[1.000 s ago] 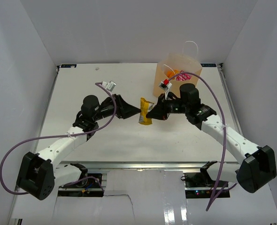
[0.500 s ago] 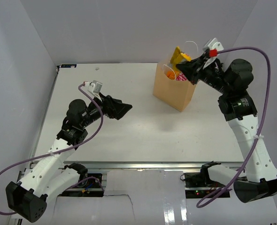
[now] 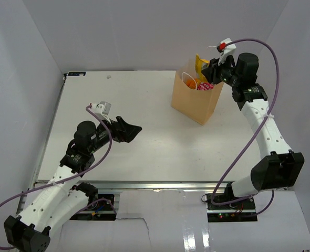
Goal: Place the snacks into the paper bag
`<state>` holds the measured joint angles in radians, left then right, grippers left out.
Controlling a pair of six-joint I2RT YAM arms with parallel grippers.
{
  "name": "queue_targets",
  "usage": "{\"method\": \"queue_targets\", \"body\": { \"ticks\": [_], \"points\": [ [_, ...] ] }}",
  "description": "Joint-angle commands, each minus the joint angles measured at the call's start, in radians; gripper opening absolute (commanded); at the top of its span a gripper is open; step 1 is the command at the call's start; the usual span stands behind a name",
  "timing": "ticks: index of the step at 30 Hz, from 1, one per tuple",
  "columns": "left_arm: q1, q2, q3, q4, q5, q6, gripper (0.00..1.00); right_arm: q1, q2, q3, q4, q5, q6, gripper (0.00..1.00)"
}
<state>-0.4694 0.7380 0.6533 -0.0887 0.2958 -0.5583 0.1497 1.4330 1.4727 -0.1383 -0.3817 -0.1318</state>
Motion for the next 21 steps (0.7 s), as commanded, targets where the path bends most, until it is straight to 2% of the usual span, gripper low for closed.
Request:
{"method": "queue_targets", "body": {
  "ticks": [1, 4, 6, 7, 9, 10, 14, 17, 21],
  "points": [
    [0.003, -0.040, 0.002, -0.054, -0.044, 0.001, 0.98, -0.015, -0.022, 0.005, 0.026, 0.033, -0.045, 0.41],
    [0.003, -0.057, -0.009, -0.062, -0.064, -0.008, 0.98, -0.022, -0.046, 0.001, 0.016, 0.012, -0.045, 0.65],
    [0.003, -0.065, -0.011, -0.063, -0.073, -0.015, 0.98, -0.030, -0.074, 0.001, 0.000, -0.005, -0.042, 0.76],
    [0.005, -0.066, -0.006, -0.063, -0.079, -0.017, 0.98, -0.035, -0.085, 0.000, -0.023, -0.009, -0.039, 0.89],
    [0.003, -0.063, 0.003, -0.072, -0.093, -0.022, 0.98, -0.048, -0.124, 0.000, -0.058, -0.016, -0.037, 1.00],
    [0.003, -0.063, 0.015, -0.083, -0.099, -0.022, 0.98, -0.055, -0.138, -0.003, -0.108, -0.011, -0.035, 0.91],
    [0.003, -0.057, 0.043, -0.108, -0.138, -0.022, 0.98, -0.076, -0.239, -0.054, -0.246, 0.065, -0.012, 0.90],
    [0.003, -0.063, 0.046, -0.118, -0.155, -0.022, 0.98, -0.076, -0.305, -0.126, -0.351, 0.180, 0.007, 0.90],
    [0.003, -0.075, 0.051, -0.134, -0.198, -0.023, 0.98, -0.078, -0.407, -0.259, -0.386, 0.375, 0.034, 0.90]
  ]
}}
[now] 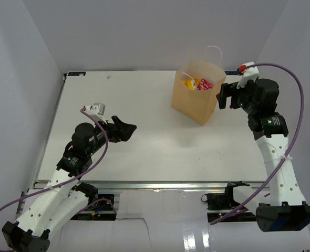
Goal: Place the snacks into the paper bag
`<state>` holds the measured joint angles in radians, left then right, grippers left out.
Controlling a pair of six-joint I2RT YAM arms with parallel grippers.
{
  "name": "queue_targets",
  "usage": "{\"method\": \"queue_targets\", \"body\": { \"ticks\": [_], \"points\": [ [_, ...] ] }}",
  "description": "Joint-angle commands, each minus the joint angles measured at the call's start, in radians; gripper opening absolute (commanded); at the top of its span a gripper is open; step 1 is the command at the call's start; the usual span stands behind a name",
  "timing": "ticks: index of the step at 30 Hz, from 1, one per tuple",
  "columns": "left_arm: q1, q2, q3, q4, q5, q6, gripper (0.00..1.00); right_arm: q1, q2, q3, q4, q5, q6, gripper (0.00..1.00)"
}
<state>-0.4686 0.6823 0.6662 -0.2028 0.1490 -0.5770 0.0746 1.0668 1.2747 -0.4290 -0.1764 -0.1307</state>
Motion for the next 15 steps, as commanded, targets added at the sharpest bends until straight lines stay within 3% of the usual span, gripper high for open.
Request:
{"method": "queue_targets", "body": {
  "ticks": [1, 7, 15],
  "points": [
    [0.002, -0.023, 0.039, -0.024, -0.055, -0.003, 0.98, -0.002, -0.065, -0.113, -0.096, 0.207, 0.031, 0.90],
    [0.002, -0.007, 0.055, -0.032, -0.072, 0.005, 0.98, -0.002, -0.232, -0.241, -0.093, 0.226, 0.009, 0.90],
    [0.002, -0.003, 0.053, -0.033, -0.058, -0.006, 0.98, -0.002, -0.255, -0.279, -0.079, 0.255, 0.037, 0.90]
  ]
}}
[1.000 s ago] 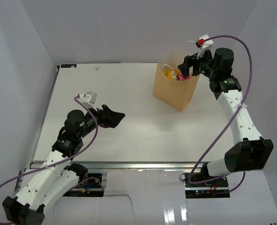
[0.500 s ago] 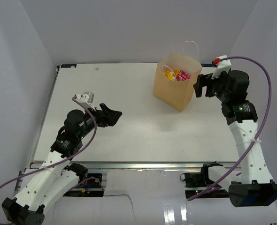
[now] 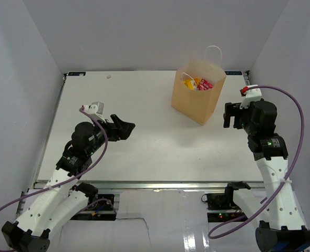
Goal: Place the snacks into the paper bag
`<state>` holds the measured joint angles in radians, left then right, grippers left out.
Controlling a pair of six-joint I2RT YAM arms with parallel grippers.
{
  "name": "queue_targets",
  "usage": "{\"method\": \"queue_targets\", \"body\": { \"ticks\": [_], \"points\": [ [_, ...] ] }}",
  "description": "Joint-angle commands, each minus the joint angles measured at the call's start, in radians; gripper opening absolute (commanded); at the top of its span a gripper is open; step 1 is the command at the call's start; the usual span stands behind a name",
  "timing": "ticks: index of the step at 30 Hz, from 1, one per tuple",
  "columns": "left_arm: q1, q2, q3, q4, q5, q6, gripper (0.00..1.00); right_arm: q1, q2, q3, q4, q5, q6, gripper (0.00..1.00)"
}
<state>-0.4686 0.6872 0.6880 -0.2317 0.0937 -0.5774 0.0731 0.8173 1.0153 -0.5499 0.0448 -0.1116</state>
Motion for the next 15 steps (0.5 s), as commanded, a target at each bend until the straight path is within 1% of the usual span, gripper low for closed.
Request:
{"method": "queue_targets", "body": {
  "ticks": [1, 9, 15],
  "points": [
    [0.002, -0.011, 0.025, -0.004, -0.003, -0.007, 0.98, -0.001, -0.006, -0.021, 0.047, 0.033, 0.021, 0.90],
    [0.002, -0.046, 0.002, -0.006, -0.003, -0.025, 0.98, -0.001, -0.012, -0.029, 0.059, 0.027, 0.029, 0.90],
    [0.002, -0.041, 0.002, -0.004, -0.003, -0.027, 0.98, -0.001, -0.014, -0.024, 0.061, 0.033, 0.024, 0.90]
  ]
}}
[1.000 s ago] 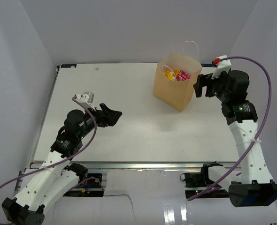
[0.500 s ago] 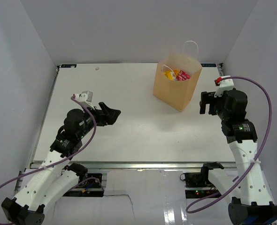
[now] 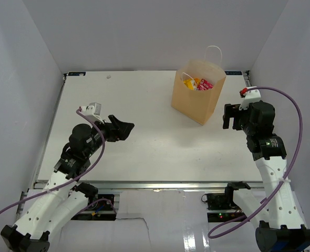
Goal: Place the snacks into the paper bag
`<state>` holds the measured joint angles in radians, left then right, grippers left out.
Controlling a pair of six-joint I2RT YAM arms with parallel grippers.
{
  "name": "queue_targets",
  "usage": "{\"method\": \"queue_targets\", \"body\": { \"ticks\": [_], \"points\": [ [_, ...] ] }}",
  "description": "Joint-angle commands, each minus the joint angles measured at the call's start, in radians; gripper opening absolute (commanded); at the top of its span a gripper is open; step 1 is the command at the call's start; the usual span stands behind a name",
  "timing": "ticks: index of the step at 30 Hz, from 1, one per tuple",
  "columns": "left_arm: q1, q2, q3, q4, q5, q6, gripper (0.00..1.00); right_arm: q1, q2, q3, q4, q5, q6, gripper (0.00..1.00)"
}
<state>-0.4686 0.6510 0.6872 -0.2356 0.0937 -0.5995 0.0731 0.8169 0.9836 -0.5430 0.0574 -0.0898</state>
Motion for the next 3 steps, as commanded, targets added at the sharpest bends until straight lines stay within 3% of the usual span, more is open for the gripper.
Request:
{"method": "queue_targets", "body": {
  "ticks": [1, 3],
  "points": [
    [0.002, -0.004, 0.002, -0.001, -0.003, -0.003, 0.98, -0.001, -0.013, 0.006, 0.054, 0.022, 0.001, 0.90],
    [0.002, -0.002, 0.002, -0.002, -0.005, -0.003, 0.98, -0.001, -0.013, 0.006, 0.055, 0.019, -0.013, 0.90]
  ]
}}
